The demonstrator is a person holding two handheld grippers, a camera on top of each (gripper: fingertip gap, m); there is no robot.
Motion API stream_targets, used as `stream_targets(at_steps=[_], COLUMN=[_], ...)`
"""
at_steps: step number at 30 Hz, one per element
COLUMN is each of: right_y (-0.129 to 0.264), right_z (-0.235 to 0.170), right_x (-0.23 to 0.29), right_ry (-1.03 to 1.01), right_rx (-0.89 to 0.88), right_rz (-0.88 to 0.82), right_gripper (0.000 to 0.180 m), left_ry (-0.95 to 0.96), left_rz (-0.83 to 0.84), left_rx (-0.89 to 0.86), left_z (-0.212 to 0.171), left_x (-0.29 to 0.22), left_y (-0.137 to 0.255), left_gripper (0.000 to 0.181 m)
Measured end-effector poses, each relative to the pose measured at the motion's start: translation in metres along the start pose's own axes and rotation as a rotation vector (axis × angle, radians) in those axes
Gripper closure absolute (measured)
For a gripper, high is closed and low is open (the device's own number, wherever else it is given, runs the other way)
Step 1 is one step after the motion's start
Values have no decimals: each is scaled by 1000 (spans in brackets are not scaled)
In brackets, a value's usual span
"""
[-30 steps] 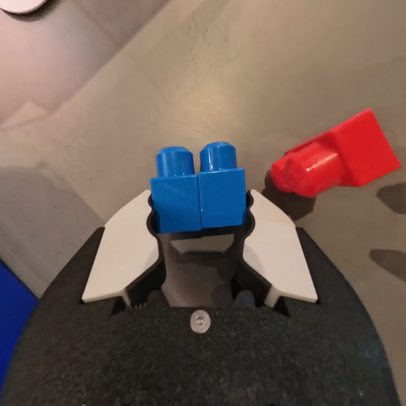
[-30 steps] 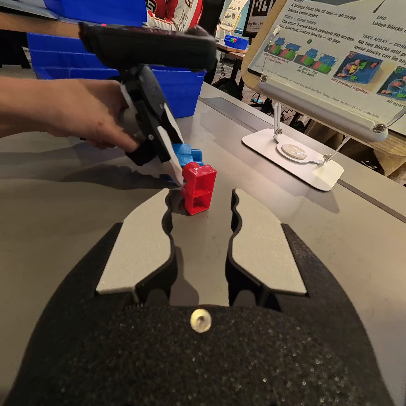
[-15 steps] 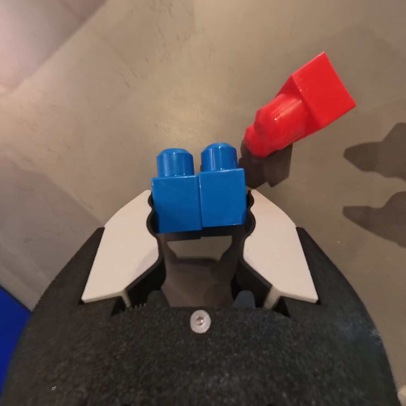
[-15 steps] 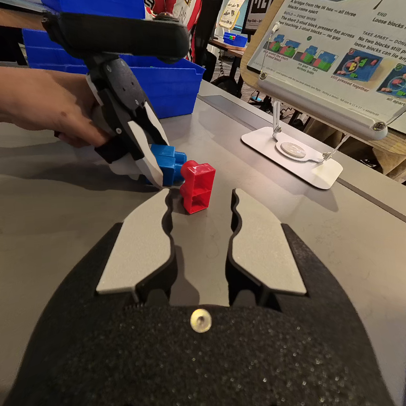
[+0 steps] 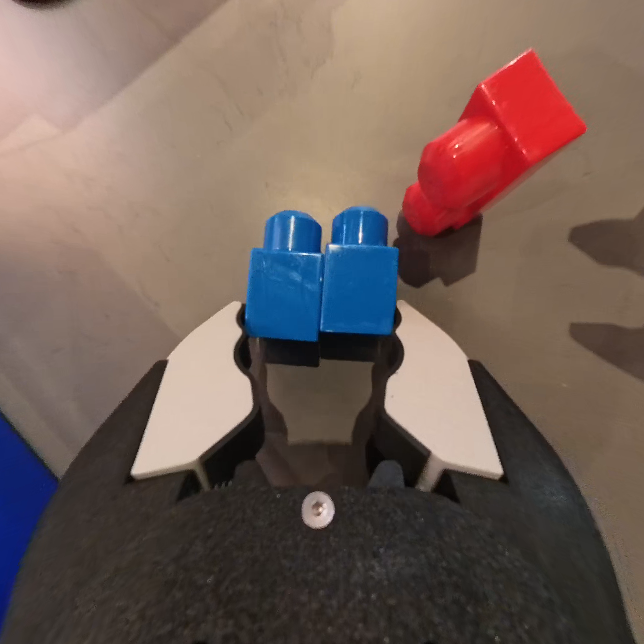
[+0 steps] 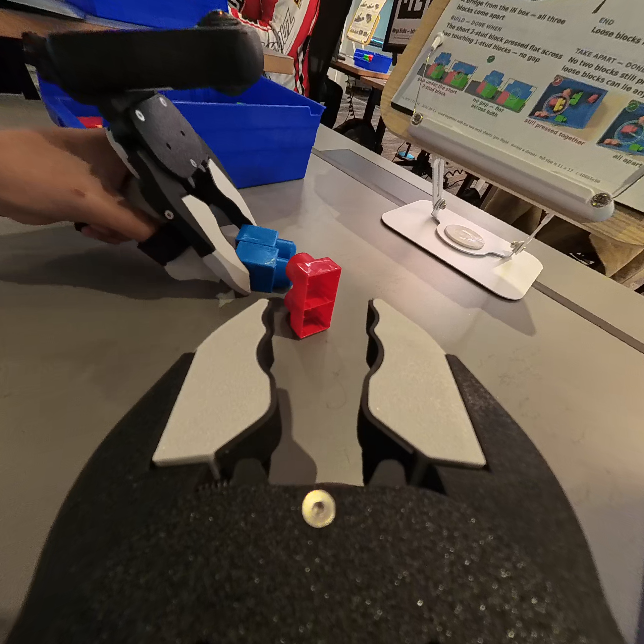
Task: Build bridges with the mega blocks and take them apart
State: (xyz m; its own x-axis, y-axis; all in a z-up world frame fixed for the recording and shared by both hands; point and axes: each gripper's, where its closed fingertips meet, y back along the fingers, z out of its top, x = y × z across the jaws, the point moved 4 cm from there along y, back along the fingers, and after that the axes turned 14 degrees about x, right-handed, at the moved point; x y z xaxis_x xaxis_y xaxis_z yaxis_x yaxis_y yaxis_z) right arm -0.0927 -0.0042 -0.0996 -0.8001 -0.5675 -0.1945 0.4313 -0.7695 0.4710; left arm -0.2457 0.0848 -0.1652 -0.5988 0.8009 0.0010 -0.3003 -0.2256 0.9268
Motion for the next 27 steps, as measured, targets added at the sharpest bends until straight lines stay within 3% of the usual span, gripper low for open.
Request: stream_targets(at_steps=[14,21,24,27], right_y=[-2,-4,-13,-19], right_z=[0,0,1,20], right_x=[-1,-3,-2,-3], right_ry=[-4,-43,-41,85], right_rx=[3,3,103,242], right_rz=[-3,34,164,252], right_gripper=[129,129,123,125], left_ry=[-80,-188,-168,-167], left_rz=[-5,188,157,152], left_rx=[-86,-284,-307,-307], left_z=[-5,-14,-21,-22], left_x=[-12,-13,-13,-14], left_y=[12,52,52,48], left_gripper=[105,105,105,105])
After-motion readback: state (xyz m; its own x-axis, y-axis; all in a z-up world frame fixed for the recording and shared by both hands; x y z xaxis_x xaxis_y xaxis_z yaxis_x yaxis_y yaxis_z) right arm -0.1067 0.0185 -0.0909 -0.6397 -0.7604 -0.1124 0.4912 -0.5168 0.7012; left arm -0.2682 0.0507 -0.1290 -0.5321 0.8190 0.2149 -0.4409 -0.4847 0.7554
